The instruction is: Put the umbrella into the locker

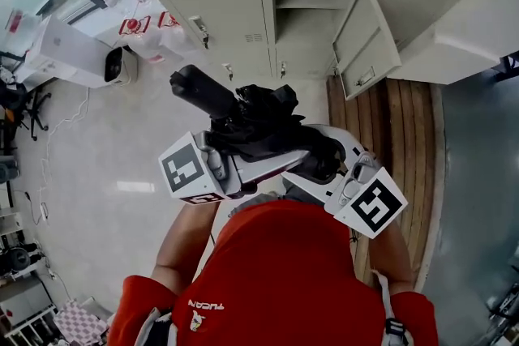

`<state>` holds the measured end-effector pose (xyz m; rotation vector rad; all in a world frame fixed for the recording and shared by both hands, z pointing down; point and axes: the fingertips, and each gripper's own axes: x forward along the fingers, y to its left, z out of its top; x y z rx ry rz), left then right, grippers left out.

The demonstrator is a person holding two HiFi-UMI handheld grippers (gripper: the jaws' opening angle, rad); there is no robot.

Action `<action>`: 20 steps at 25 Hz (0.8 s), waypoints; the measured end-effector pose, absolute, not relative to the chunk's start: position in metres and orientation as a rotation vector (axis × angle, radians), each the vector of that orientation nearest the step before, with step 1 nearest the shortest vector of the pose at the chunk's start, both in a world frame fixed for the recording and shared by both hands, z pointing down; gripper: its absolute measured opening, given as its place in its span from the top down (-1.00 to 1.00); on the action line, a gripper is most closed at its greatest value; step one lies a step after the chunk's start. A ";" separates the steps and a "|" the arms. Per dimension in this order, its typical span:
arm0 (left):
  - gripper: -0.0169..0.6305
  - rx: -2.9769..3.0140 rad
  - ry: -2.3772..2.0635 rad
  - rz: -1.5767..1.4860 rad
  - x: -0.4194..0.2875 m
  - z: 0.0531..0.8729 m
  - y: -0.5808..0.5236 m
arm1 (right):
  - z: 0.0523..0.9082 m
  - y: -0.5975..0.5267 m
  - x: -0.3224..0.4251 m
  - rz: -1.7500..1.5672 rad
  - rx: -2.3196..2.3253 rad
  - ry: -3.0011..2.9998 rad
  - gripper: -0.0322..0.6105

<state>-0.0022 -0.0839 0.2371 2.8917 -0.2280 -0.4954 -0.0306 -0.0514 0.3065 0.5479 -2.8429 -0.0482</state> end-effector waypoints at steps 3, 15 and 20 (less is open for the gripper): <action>0.12 2.923 -0.251 -0.451 0.014 0.243 -0.110 | 0.312 -0.075 -0.014 0.020 0.633 -2.853 0.16; -0.26 2.917 -0.634 -0.453 0.014 0.275 -0.194 | 0.333 -0.151 0.027 0.215 0.875 -2.766 0.17; -0.27 2.862 -0.813 -0.489 -0.027 0.286 -0.229 | 0.357 -0.177 0.045 0.340 1.045 -2.672 0.17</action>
